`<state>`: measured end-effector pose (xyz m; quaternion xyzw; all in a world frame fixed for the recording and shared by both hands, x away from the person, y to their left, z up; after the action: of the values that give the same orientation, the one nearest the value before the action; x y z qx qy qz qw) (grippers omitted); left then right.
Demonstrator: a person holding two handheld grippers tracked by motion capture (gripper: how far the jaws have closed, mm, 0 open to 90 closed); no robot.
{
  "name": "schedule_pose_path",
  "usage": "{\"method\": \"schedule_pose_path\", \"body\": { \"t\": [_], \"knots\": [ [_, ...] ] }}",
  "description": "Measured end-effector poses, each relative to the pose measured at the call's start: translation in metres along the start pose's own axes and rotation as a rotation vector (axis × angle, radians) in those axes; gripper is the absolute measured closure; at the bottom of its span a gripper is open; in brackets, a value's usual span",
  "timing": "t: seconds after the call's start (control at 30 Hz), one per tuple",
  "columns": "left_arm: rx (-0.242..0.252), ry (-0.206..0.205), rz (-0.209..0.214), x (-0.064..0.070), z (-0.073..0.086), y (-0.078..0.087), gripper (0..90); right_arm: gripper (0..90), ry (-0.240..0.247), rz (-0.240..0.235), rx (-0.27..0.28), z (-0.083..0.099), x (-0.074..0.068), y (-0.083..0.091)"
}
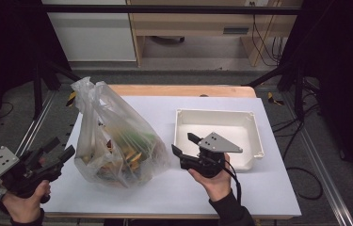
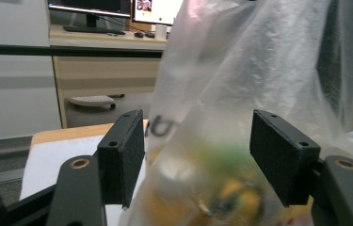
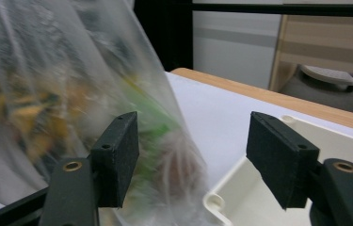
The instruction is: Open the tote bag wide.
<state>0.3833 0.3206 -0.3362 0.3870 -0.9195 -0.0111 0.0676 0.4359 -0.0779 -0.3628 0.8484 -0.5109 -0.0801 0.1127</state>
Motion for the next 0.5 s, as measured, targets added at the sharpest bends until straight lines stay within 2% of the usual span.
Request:
{"method": "schedule_pose_path", "body": {
  "t": [0.13, 0.17, 0.2, 0.23, 0.3, 0.37, 0.43, 0.5],
  "knots": [
    [-0.021, -0.005, 0.013, 0.005, 0.001, -0.007, 35.3, 36.6, 0.008, -0.039, 0.008, -0.006, -0.014, -0.005],
    [-0.032, -0.006, 0.015, 0.006, 0.002, -0.010, 35.2, 36.6, 0.009, -0.060, 0.012, -0.010, -0.022, -0.007],
    [-0.039, -0.009, 0.016, 0.007, 0.003, -0.012, 35.2, 36.6, 0.009, -0.060, 0.012, -0.010, -0.022, -0.007],
    [-0.049, -0.010, 0.017, 0.007, 0.004, -0.016, 35.2, 36.6, 0.018, -0.081, 0.018, -0.013, -0.031, -0.010],
    [-0.062, -0.010, 0.022, 0.007, 0.005, -0.021, 35.6, 36.5, 0.020, -0.090, 0.019, -0.014, -0.034, -0.011],
    [-0.072, -0.007, 0.026, 0.007, 0.006, -0.026, 39.7, 36.6, 0.032, -0.120, 0.021, -0.019, -0.048, -0.016],
    [-0.085, -0.011, 0.026, 0.007, 0.008, -0.030, 42.0, 36.5, 0.036, -0.125, 0.023, -0.020, -0.051, -0.017],
    [-0.094, 0.001, 0.034, 0.007, 0.009, -0.031, 48.3, 36.9, 0.046, -0.147, 0.020, -0.023, -0.061, -0.020]
  ]
}}
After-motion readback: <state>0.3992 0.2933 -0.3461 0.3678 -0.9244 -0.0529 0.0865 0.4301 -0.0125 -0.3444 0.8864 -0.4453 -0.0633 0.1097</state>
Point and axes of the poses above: each handheld gripper's, and its own axes: y roughly backward along the jaws, z roughly out of its underside, x roughly to its right, the point moved 3 cm from there along -y, roughly forward along the jaws, and after that the axes turned 14 degrees about z, right-handed, at the moved point
